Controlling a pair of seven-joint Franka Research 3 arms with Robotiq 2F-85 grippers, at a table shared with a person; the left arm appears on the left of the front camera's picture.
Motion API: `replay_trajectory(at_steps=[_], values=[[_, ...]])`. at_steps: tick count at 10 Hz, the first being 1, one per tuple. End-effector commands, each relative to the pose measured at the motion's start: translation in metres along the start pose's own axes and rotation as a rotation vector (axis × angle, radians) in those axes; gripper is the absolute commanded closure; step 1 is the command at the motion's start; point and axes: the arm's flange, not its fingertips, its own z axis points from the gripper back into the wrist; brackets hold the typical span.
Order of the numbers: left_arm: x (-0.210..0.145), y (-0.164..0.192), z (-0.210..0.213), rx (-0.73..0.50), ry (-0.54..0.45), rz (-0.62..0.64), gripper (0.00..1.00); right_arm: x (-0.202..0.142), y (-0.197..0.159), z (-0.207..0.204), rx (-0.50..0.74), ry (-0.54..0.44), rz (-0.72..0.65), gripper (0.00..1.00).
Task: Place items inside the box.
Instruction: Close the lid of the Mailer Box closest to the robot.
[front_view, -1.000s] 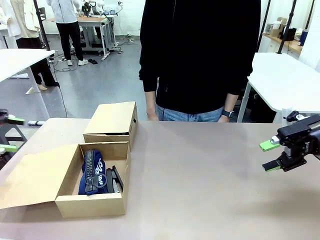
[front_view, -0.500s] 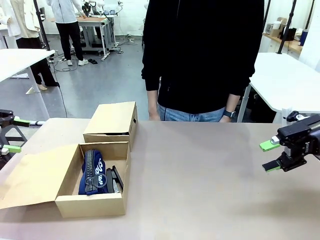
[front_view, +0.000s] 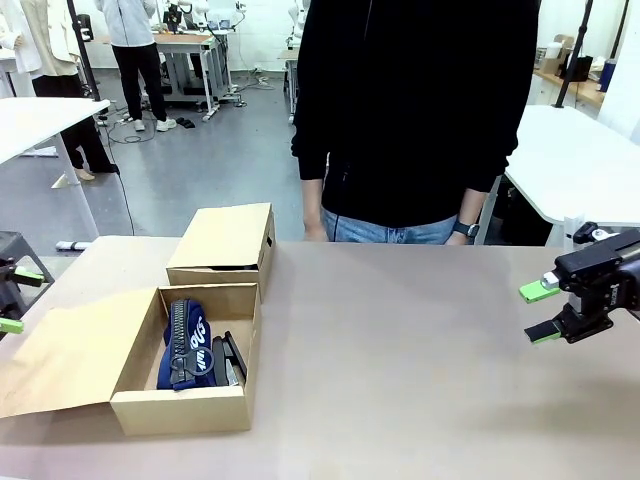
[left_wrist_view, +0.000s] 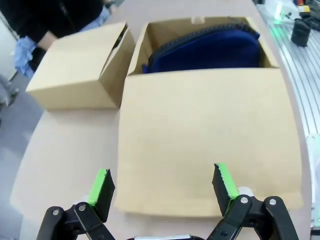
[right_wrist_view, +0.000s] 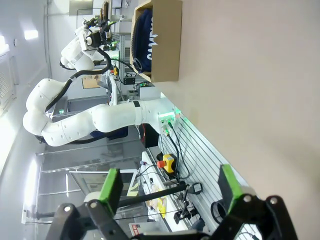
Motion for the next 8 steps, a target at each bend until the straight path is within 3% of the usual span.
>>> replay_trajectory(at_steps=[1,4,8], values=[[-0.032,-0.009,0.003,-0.004,0.006,0.008,0.0,-0.001,0.002,0.001,0.011,0.0,-0.016,0.0],[-0.066,-0.031,-0.006,-0.073,0.17,0.055,0.0,-0.001,0.002,0.001,0.011,0.0,-0.016,0.0],[-0.094,-0.033,-0.028,-0.116,0.134,0.122,0.0,-0.001,0.002,0.001,0.011,0.0,-0.016,0.0]])
